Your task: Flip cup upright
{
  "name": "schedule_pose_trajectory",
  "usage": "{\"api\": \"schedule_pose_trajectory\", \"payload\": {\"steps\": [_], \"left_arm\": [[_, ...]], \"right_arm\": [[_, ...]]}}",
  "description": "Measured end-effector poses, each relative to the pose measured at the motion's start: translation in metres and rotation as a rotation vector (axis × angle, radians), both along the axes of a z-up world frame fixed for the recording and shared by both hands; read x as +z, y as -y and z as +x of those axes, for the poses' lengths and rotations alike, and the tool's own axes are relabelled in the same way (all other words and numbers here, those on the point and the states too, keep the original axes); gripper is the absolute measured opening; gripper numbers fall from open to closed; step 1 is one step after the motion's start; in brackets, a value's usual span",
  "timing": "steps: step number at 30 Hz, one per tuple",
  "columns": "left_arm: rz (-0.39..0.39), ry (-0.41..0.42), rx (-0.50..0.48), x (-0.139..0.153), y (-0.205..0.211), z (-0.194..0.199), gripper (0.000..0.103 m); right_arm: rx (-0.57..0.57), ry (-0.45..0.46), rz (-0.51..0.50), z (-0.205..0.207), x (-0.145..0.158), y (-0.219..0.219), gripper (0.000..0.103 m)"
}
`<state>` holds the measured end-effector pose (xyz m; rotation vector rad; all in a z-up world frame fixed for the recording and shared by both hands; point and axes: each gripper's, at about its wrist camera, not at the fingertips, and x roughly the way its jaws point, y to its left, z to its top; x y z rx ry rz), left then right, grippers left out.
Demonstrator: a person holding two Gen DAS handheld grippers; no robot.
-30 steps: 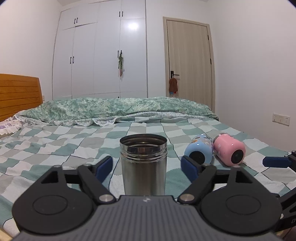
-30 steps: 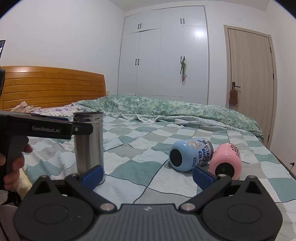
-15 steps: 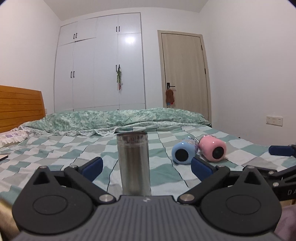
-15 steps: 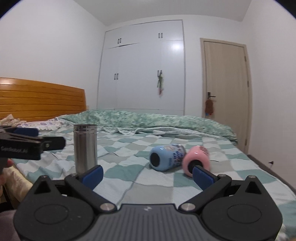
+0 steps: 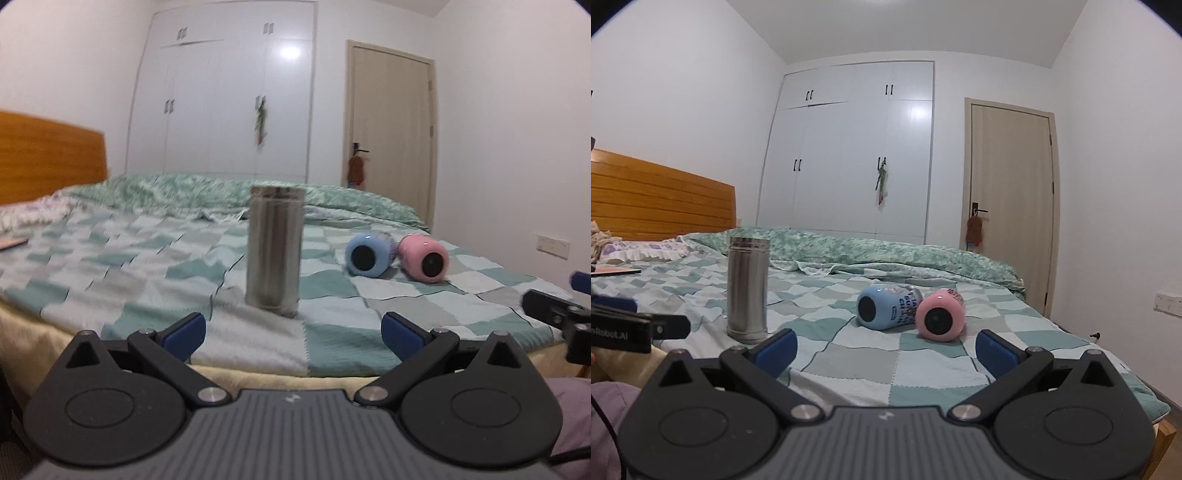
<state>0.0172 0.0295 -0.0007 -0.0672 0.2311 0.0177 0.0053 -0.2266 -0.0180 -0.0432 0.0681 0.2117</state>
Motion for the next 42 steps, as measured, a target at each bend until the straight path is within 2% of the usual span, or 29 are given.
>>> {"api": "schedule_pose_trajectory", "payload": {"steps": [4, 19, 42], "left_arm": [[-0.029, 0.007, 0.01, -0.004, -0.005, -0.003, 0.103], [0.019, 0.047, 0.014, -0.005, 0.003, -0.01, 0.103], [0.031, 0.063, 0.012, -0.004, 0.004, -0.012, 0.103]], "right_arm": [[-0.009, 0.002, 0.008, 0.0, -0.002, 0.002, 0.103], [-0.009, 0.023, 0.014, -0.006, -0.005, 0.003, 0.103], [-0.009, 0.025, 0.017, -0.006, -0.005, 0.003, 0.103]]}}
